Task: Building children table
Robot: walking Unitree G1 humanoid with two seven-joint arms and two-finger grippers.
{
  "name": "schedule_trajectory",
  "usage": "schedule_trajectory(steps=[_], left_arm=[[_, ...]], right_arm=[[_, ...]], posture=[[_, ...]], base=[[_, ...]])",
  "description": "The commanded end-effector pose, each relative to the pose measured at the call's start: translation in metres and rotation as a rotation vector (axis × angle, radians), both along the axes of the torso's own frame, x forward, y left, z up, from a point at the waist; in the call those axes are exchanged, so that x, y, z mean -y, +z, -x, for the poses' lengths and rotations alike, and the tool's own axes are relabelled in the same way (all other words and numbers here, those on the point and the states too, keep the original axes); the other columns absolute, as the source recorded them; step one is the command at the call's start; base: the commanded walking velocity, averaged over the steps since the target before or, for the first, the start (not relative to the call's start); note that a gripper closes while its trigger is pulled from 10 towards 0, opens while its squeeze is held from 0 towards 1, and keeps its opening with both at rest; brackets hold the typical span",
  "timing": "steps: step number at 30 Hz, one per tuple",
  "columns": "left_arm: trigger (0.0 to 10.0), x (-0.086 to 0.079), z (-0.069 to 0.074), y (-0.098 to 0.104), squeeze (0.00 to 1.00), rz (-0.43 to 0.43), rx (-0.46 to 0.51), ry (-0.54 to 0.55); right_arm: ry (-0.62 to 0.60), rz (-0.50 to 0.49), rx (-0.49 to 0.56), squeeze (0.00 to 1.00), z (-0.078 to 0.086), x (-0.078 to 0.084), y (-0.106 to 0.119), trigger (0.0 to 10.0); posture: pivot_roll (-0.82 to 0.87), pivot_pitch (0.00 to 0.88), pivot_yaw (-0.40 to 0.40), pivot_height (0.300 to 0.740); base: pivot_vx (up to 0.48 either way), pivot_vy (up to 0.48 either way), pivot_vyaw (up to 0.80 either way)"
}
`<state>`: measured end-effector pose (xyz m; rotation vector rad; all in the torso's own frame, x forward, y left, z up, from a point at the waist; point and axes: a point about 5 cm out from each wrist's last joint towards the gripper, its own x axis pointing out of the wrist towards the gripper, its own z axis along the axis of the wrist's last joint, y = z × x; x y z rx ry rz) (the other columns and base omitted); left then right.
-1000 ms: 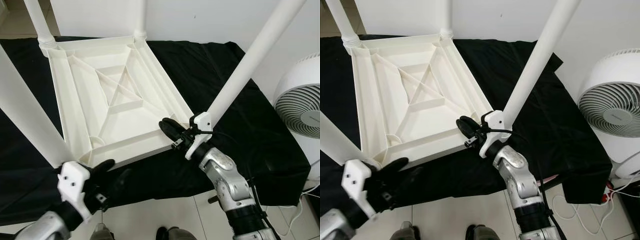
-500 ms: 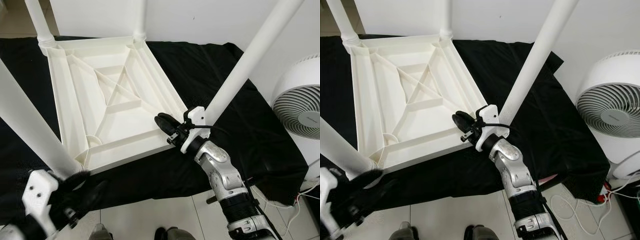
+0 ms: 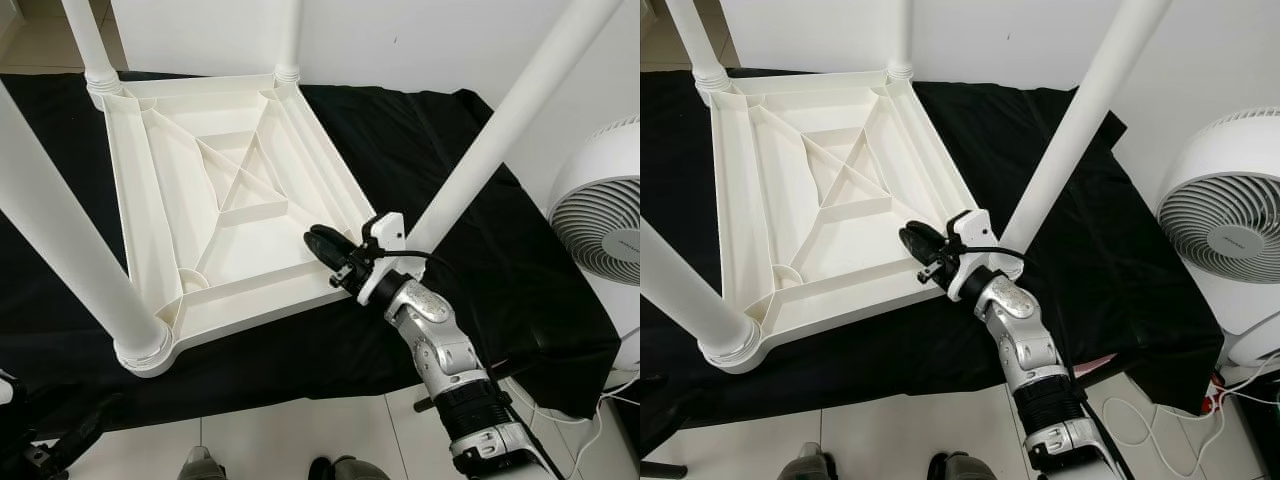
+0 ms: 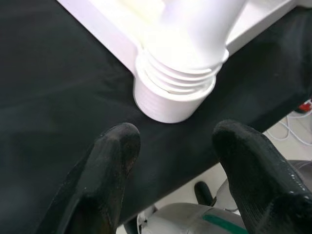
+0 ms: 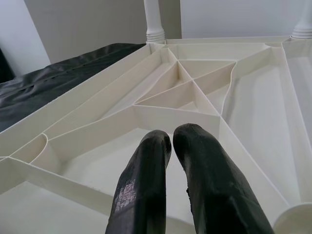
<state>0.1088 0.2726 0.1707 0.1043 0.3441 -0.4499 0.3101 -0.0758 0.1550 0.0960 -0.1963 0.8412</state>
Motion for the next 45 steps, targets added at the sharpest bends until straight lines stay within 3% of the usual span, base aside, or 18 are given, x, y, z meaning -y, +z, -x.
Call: schedule_trajectory(steps=[1,2,4,6,8,11,12,13,18,21,23,28,30,35,36,41,45], left_arm=[[10.0,-0.007,0.001,0.002,0.00,-0.006,0.009,0.024],[10.0,-0.035,-0.015,0.009,0.00,-0.069,0.148,0.222],[10.0,-0.035,-0.015,0.009,0.00,-0.069,0.148,0.222],[10.0,-0.041,-0.028,0.012,0.00,-0.083,0.253,0.339],[10.0,-0.036,-0.033,0.010,0.00,-0.020,0.261,0.362],[10.0,-0.030,-0.034,0.007,0.00,0.033,0.261,0.357],[10.0,-0.018,-0.034,0.003,0.00,0.074,0.263,0.324],[10.0,-0.018,-0.034,0.003,0.00,0.074,0.263,0.324],[10.0,0.014,-0.037,-0.012,0.00,0.185,0.237,0.265],[10.0,0.021,-0.038,-0.015,0.00,0.182,0.235,0.245],[10.0,0.036,-0.045,-0.023,0.00,0.179,0.249,0.239],[10.0,0.041,-0.048,-0.022,0.00,0.186,0.272,0.230],[10.0,0.058,-0.061,-0.020,0.00,0.220,0.312,0.209],[10.0,0.072,-0.066,-0.017,0.00,0.250,0.322,0.154],[10.0,0.086,-0.067,-0.019,0.00,0.256,0.318,0.093],[10.0,0.096,-0.068,-0.023,0.00,0.244,0.309,0.051],[10.0,0.104,-0.077,-0.030,0.00,0.205,0.317,0.044]], right_arm=[[0.002,0.015,-0.007,0.00,0.000,0.001,-0.004,10.0],[0.003,0.010,-0.006,0.00,0.000,0.000,-0.006,10.0],[0.003,0.010,-0.006,0.00,0.000,0.000,-0.006,10.0],[0.002,0.007,-0.009,0.00,0.001,-0.001,-0.007,10.0],[-0.005,0.010,-0.010,0.00,0.001,-0.001,-0.008,10.0],[-0.012,0.013,-0.010,0.00,0.002,0.001,-0.009,10.0],[-0.025,0.013,-0.011,0.00,0.004,0.003,-0.010,10.0],[-0.025,0.013,-0.011,0.00,0.004,0.003,-0.010,10.0],[-0.120,0.004,-0.008,0.00,0.010,0.010,-0.014,10.0],[-0.137,0.005,-0.012,0.00,0.011,0.011,-0.016,10.0],[-0.162,-0.001,-0.026,0.00,0.014,0.015,-0.020,10.0],[-0.171,-0.004,-0.030,0.00,0.014,0.017,-0.020,10.0],[-0.197,-0.001,-0.035,0.00,0.015,0.023,-0.022,10.0],[-0.223,0.008,-0.044,0.00,0.017,0.028,-0.024,10.0],[-0.286,0.037,-0.054,0.00,0.019,0.035,-0.030,10.0],[-0.347,0.058,-0.056,0.00,0.021,0.041,-0.034,10.0],[-0.420,0.063,-0.038,0.00,0.022,0.047,-0.034,10.0]], posture=[[0.18,0.109,-0.102,0.740],[0.18,0.109,-0.104,0.740],[0.18,0.109,-0.104,0.740],[0.17,0.110,-0.103,0.740],[0.17,0.110,-0.099,0.740],[0.16,0.111,-0.095,0.740],[0.16,0.113,-0.098,0.740],[0.16,0.113,-0.098,0.740],[0.15,0.116,-0.097,0.740],[0.14,0.117,-0.094,0.740],[0.14,0.121,-0.094,0.740],[0.13,0.122,-0.091,0.740],[0.12,0.121,-0.085,0.740],[0.11,0.121,-0.082,0.740],[0.10,0.119,-0.075,0.740],[0.09,0.115,-0.071,0.740],[0.08,0.113,-0.065,0.740]], base=[[0.000,0.000,0.00],[0.000,0.000,0.00],[0.000,0.000,0.00],[0.000,0.000,0.00],[0.000,0.000,0.00],[0.000,0.000,0.00],[0.000,0.000,0.00],[0.000,0.000,0.00],[0.000,0.000,0.00],[0.000,0.000,0.00],[0.000,0.000,0.00],[0.000,0.000,0.00],[0.000,0.000,0.00],[0.000,0.000,0.00],[0.000,0.000,0.00],[0.000,0.000,0.00],[0.000,0.000,0.00]])
